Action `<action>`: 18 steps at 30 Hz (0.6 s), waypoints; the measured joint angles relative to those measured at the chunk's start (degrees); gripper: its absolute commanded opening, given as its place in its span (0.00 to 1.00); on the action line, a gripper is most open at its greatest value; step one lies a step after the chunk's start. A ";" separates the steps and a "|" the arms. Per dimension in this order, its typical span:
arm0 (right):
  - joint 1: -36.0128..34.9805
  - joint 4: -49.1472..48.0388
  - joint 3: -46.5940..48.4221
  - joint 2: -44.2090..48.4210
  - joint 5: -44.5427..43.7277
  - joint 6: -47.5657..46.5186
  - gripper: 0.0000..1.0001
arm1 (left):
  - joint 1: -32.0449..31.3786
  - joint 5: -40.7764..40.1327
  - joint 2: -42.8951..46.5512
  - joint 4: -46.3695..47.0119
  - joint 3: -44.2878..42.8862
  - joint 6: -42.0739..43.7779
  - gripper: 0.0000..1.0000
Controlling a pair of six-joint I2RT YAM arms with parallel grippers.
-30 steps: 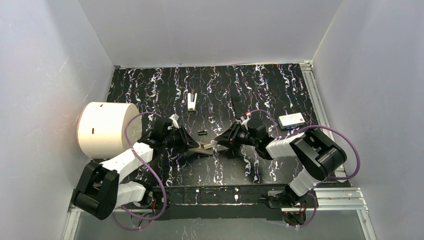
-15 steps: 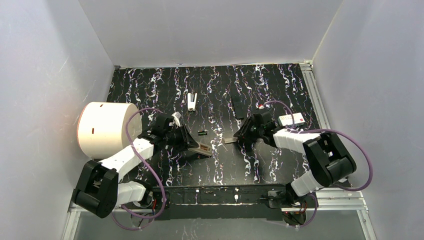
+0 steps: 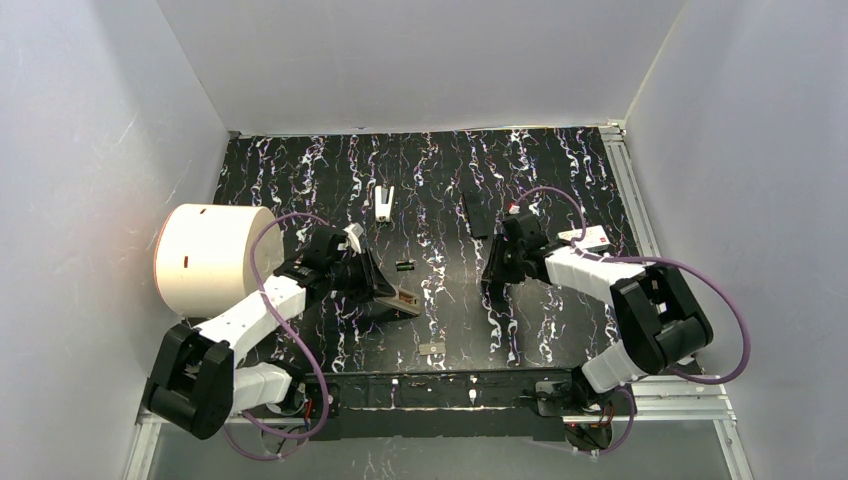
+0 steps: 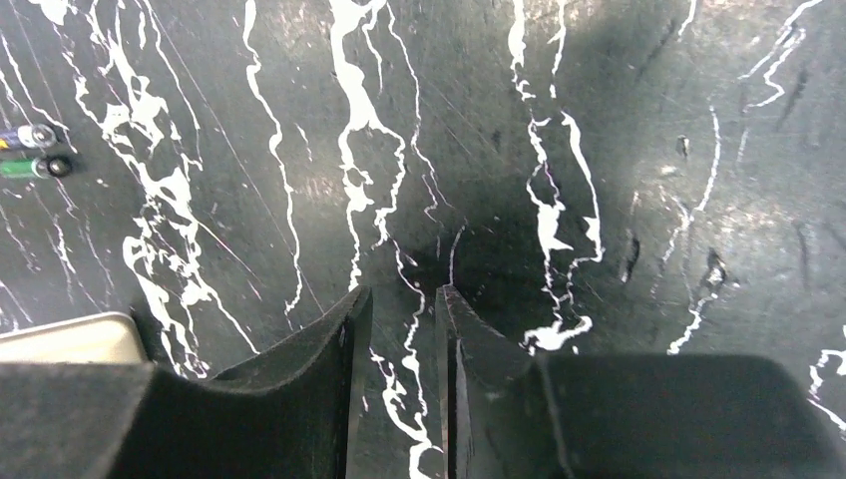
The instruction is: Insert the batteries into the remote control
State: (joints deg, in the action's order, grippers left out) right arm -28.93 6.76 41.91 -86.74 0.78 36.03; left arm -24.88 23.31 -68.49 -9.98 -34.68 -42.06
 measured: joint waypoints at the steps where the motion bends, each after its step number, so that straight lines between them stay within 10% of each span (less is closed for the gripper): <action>1: 0.00 0.92 0.00 0.50 -0.15 -0.83 0.40 | 0.00 0.00 0.09 -0.11 -0.04 0.13 0.00; 11: -2.73 -4.48 -0.72 10.58 18.69 -8.33 0.90 | 0.02 2.71 1.11 -4.92 -4.24 8.20 0.00; 18: -7.48 -8.50 0.48 17.16 36.41 -15.13 0.94 | 0.00 17.84 1.09 -5.95 -12.85 17.51 0.00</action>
State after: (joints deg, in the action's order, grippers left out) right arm -36.40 -1.74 42.39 -69.58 37.19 20.91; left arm -24.88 41.15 -67.40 -15.92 -47.53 -24.56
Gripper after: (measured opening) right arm 0.950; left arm 0.262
